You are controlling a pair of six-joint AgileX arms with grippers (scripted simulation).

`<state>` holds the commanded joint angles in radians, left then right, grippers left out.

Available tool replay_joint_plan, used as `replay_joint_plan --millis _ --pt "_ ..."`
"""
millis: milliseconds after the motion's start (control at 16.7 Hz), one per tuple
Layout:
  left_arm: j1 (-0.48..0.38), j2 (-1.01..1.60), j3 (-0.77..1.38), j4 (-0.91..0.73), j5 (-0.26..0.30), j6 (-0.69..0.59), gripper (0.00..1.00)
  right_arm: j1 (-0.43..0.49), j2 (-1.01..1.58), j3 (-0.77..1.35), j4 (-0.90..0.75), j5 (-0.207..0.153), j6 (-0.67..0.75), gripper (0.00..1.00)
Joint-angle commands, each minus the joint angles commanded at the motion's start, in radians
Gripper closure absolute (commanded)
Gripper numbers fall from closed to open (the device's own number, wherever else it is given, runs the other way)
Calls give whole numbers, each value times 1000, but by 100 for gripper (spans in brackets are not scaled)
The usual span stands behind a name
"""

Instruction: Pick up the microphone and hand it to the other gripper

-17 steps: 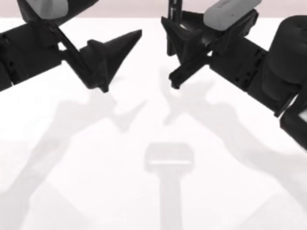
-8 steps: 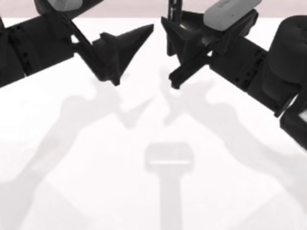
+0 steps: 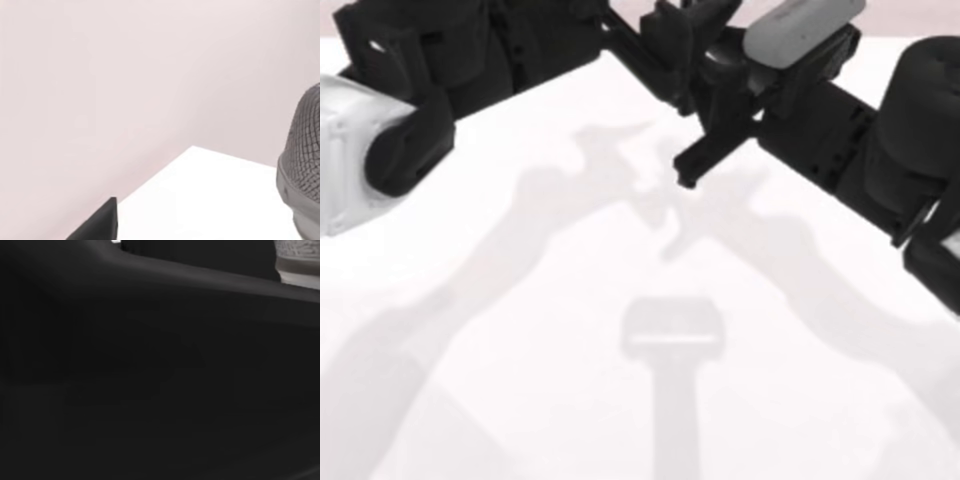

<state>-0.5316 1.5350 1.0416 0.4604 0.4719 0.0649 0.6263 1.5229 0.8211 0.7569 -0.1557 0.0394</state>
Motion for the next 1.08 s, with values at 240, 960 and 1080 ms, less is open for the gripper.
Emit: replay_joint_plan --millis 240,960,1080 --pt "-6 8 7 2 -5 0 0 0 0 0 0 0 0 100" --pt "-6 8 7 2 -5 0 90 0 0 0 0 0 0 100" --pt "-6 8 7 2 -5 0 100 0 0 0 0 0 0 100"
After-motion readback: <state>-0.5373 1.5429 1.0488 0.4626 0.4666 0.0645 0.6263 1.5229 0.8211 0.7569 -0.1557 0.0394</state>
